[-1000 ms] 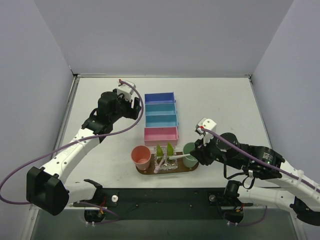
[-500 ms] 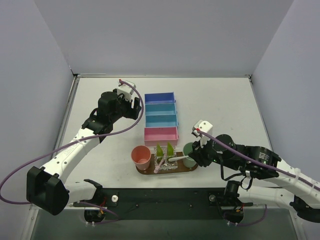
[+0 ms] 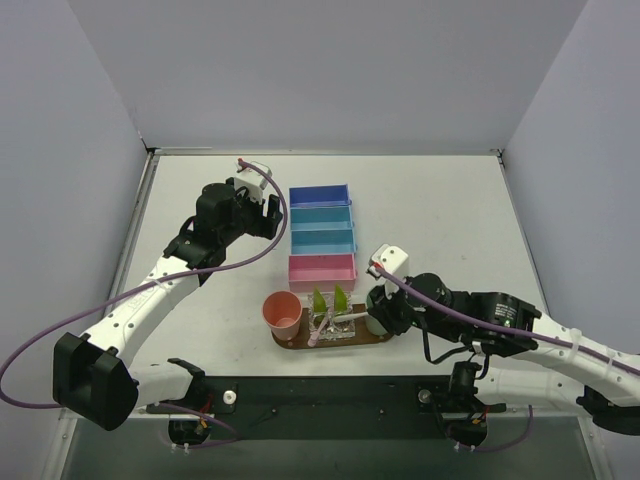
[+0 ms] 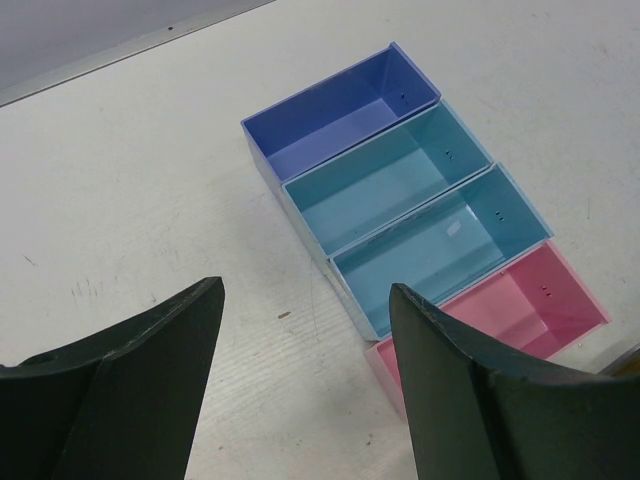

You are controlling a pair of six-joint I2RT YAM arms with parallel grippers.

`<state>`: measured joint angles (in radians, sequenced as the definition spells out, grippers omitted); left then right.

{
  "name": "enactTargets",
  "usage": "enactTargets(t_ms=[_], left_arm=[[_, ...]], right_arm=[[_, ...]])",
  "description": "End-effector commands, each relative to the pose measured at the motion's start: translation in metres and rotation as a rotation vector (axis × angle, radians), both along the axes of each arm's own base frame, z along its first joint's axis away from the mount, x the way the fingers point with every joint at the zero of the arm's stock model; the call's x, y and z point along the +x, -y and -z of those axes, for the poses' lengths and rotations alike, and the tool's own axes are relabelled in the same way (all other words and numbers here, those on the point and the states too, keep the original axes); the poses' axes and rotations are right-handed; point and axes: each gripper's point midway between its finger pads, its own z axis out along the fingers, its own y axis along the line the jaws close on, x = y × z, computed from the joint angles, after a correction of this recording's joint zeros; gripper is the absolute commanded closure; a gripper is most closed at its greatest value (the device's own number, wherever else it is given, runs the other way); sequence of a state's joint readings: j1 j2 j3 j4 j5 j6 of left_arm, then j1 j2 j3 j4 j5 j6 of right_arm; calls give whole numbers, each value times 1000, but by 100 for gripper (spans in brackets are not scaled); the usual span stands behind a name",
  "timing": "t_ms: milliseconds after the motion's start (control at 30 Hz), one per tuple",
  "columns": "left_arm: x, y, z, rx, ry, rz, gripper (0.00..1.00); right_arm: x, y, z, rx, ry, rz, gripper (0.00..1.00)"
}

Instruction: Prepare toiletry sets of a toothbrush and toothpaste on the tray

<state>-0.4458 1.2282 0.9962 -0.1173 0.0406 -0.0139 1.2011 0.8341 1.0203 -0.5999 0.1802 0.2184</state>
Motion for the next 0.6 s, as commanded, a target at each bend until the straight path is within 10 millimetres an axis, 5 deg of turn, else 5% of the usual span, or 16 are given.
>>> enactTargets(t_ms=[0, 567], left_arm=[[3, 1, -6, -2, 23, 1, 23], [4, 1, -4, 1, 19, -2, 23]], right_arm=[[7, -6, 1, -6, 42, 13, 100], [9, -21, 15, -81, 81, -32, 100]])
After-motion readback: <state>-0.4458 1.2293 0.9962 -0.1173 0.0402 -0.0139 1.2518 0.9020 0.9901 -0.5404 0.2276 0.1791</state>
